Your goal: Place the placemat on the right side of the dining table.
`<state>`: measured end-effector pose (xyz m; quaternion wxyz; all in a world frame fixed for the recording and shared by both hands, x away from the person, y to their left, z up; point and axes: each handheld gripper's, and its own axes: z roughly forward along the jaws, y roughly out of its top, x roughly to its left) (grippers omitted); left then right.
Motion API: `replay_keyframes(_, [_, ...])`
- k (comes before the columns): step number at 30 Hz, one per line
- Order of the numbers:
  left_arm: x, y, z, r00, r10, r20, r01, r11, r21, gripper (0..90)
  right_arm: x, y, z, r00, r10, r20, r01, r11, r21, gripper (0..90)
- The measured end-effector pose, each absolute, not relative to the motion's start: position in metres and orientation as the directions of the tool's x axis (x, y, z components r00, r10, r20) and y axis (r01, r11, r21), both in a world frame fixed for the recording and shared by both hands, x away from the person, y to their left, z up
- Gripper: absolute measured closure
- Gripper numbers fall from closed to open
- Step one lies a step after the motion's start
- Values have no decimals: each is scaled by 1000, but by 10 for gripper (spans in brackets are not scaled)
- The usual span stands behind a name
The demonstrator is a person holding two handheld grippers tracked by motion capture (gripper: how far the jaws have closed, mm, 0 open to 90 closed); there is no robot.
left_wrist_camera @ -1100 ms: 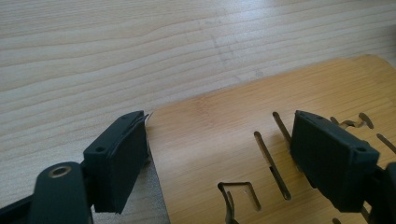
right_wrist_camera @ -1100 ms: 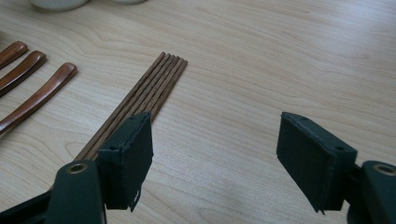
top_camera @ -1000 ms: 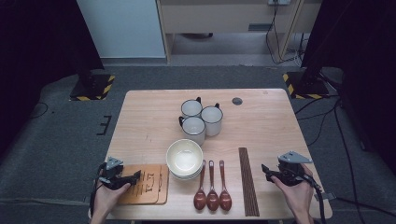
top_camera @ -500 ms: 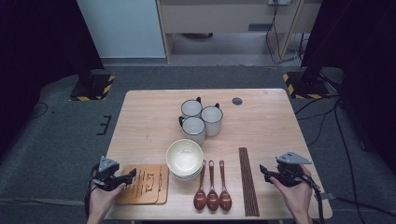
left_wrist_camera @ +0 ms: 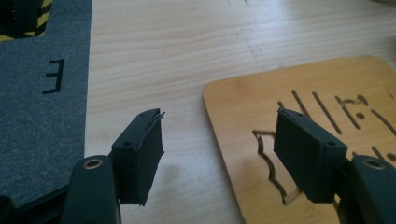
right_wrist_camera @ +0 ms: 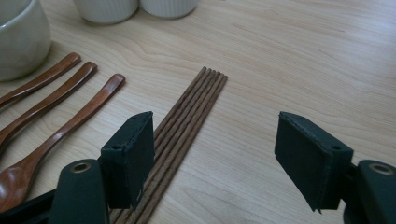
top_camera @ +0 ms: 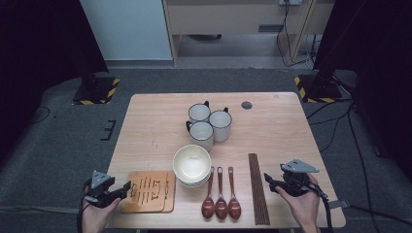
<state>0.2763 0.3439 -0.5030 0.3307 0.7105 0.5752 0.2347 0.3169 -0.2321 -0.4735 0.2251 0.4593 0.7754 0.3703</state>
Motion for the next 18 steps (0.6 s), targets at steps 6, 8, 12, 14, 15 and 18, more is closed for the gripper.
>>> replay_keyframes(6, [272,350,-513,219,975,-38,695,-128,708,332,314,-228,-473,-485,874,-8,540,307,784,292])
replay_keyframes(8, [273,351,-515,220,975,-29,701,-137,700,336,314,-227,-473,-487,874,1,544,302,783,291])
replay_keyframes(12, [273,353,-516,216,976,-39,702,-127,701,336,314,-225,-473,-497,868,2,540,308,783,292])
replay_keyframes(14, [273,354,-517,217,975,-43,702,-125,701,331,313,-221,-473,-504,864,8,539,307,785,292])
replay_keyframes(15, [273,354,-517,217,975,-44,702,-125,701,331,313,-221,-473,-504,864,8,539,307,785,292])
replay_keyframes(18, [273,353,-517,218,975,-37,700,-130,702,329,312,-217,-471,-514,858,5,531,314,787,292])
